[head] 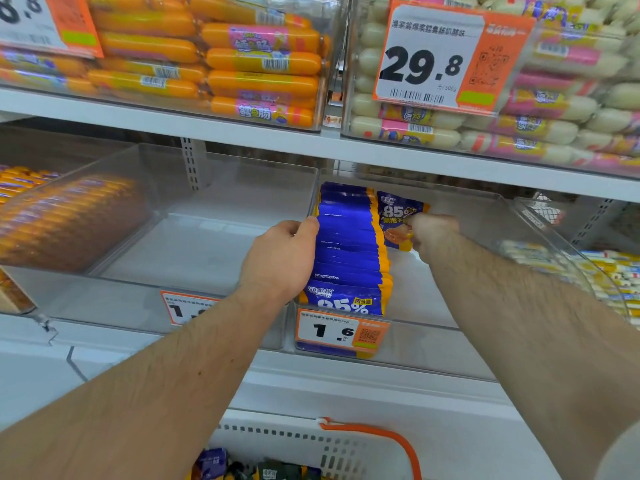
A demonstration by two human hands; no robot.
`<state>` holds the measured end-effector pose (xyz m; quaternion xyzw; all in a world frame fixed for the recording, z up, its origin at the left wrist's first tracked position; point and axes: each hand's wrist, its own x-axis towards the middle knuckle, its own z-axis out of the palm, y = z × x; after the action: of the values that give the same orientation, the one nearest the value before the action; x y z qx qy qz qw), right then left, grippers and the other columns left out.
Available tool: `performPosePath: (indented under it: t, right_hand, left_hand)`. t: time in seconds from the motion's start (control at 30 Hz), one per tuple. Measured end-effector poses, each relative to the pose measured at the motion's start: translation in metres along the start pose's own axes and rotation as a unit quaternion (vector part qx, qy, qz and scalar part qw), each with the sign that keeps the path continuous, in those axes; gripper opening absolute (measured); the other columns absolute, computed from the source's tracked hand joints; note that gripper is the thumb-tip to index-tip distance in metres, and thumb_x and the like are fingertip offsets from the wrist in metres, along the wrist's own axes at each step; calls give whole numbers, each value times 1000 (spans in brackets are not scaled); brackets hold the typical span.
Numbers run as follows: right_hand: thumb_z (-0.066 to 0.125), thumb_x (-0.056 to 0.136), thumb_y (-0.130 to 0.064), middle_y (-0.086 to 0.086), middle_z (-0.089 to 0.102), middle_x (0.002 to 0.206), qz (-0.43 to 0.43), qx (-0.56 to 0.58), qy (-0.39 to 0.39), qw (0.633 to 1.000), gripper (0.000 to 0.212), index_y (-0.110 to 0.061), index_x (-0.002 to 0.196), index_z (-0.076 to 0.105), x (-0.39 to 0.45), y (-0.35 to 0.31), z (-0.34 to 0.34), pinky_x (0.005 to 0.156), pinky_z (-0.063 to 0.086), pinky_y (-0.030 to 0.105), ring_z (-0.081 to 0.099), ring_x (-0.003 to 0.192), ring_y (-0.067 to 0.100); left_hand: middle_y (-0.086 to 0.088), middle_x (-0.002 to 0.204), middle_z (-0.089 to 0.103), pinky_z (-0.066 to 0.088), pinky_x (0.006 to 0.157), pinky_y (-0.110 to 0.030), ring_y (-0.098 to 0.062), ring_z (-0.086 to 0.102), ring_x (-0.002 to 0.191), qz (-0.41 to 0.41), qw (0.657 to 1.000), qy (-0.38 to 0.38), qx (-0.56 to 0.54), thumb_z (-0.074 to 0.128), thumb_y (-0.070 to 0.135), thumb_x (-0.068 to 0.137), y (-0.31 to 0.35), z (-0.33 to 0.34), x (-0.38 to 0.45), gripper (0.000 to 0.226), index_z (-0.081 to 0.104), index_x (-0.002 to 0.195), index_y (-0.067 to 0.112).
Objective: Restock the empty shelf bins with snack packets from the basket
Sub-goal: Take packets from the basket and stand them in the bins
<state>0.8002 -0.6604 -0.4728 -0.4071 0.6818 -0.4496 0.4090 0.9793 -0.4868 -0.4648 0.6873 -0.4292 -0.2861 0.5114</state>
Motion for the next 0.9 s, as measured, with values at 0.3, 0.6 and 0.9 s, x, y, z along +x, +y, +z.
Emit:
performPosePath:
  t: [0.3, 0.6, 0.9]
  right_hand:
    - [75, 84, -19, 4, 56, 74, 5, 11, -7, 1000, 27, -9, 100, 57, -19, -1, -7, 65, 53, 30, 57, 68, 16]
    - [58, 84, -6, -1, 55, 64, -176, -33, 42, 983, 21, -17, 66, 55, -113, -10, -29, 58, 38, 24, 52, 66, 22]
    - [59, 71, -12, -16, 49, 55, -480, -79, -144, 862, 6, -18, 68, 60, -256, 89, -16, 54, 40, 22, 46, 51, 1]
  left_hand:
    - [7, 93, 66, 46, 59, -22, -11, 66, 83, 0, 1000, -6, 10, 40, 52, 98, 5, -2, -6, 33, 56, 106, 23]
    - [0, 100, 65, 34, 52, -18, -5, 54, 71, 34, 999, 33, 20, 41, 35, 100, 19, -17, -21, 30, 60, 111, 15]
    - [9, 68, 62, 44, 64, -26, -12, 56, 63, 99, 986, -113, 69, 63, 9, 87, -49, -83, -118, 19, 62, 77, 25]
